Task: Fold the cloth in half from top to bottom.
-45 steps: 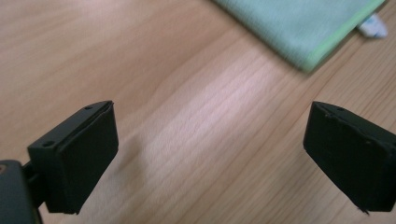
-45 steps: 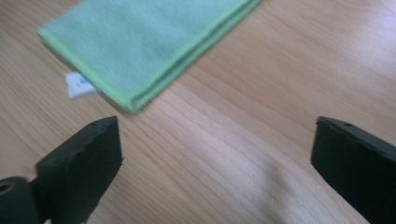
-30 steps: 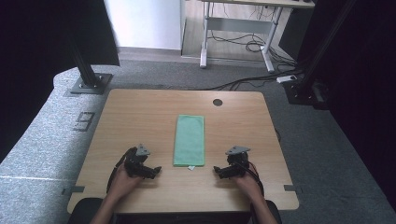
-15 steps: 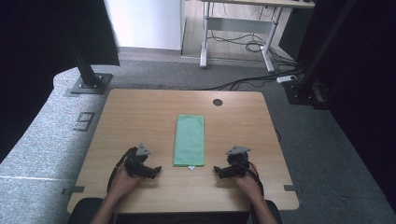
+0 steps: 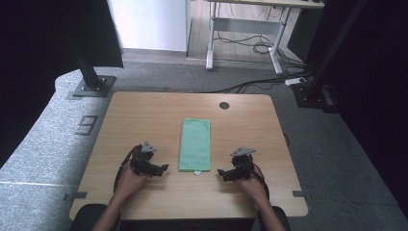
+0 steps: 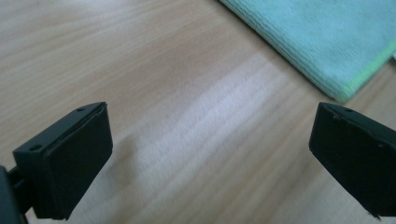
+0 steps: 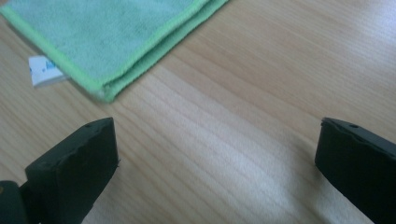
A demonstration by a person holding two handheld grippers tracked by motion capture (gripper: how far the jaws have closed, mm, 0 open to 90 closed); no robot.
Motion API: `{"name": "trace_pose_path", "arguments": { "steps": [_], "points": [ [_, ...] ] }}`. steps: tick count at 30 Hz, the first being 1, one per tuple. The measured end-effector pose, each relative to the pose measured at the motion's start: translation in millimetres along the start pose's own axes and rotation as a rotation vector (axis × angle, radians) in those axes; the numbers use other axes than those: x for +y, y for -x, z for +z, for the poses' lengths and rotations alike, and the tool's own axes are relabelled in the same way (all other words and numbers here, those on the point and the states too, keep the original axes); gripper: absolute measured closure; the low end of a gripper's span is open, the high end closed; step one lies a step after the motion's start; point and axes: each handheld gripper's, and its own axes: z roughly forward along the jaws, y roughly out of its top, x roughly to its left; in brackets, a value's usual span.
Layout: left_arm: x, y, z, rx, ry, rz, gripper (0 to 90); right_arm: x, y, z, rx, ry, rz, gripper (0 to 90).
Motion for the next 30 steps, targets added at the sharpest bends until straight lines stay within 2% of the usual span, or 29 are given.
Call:
{"name": "trace_pose_path", "arguments": {
  "steps": [6, 8, 9, 10, 11, 12, 15, 18, 20, 22, 25, 29, 30],
  "points": [
    [16.7, -2.3, 8.7, 0.01, 0.012, 0.009, 0.0, 13.8, -1.8, 5.8, 0.008, 0.012, 0.003, 0.0],
    [30.2, -4.3, 18.0, 0.024, 0.013, 0.023, 0.0, 19.4, -3.5, 9.5, 0.011, 0.009, 0.0, 0.0],
    [30.2, -4.3, 18.0, 0.024, 0.013, 0.023, 0.0, 19.4, -3.5, 9.5, 0.011, 0.009, 0.0, 0.0],
    [39.4, -6.8, 24.1, 0.032, 0.013, 0.028, 0.0, 24.8, -5.5, 13.8, 0.011, -0.001, -0.008, 0.0],
    [39.4, -6.8, 24.1, 0.032, 0.013, 0.028, 0.0, 24.8, -5.5, 13.8, 0.011, -0.001, -0.008, 0.0],
    [47.8, -8.8, 30.1, 0.042, 0.017, 0.027, 0.0, 29.7, -7.7, 18.5, 0.009, -0.006, -0.012, 0.0],
    [55.6, -10.5, 36.6, 0.047, 0.022, 0.028, 0.0, 34.3, -9.5, 22.8, 0.007, -0.009, -0.019, 0.0],
    [69.6, -12.5, 50.3, 0.073, 0.025, 0.036, 0.0, 41.9, -11.7, 30.0, -0.005, -0.022, -0.029, 0.0],
    [75.6, -14.7, 56.8, 0.073, 0.029, 0.031, 0.0, 44.6, -12.4, 33.4, -0.009, -0.022, -0.027, 0.0],
    [78.0, -15.5, 60.1, 0.073, 0.031, 0.025, 0.0, 45.7, -12.7, 35.0, -0.009, -0.025, -0.027, 0.0],
    [82.7, -16.6, 73.9, 0.077, 0.018, 0.017, 0.0, 48.1, -14.3, 42.2, -0.023, -0.04, -0.039, 0.0],
    [78.1, -12.7, 82.9, 0.093, -0.032, 0.052, 0.0, 46.0, -15.4, 47.4, -0.028, -0.057, -0.041, 0.0],
    [76.5, -12.5, 82.6, 0.09, -0.025, 0.049, 0.0, 45.2, -15.2, 47.2, -0.023, -0.056, -0.034, 0.0]
  ]
}}
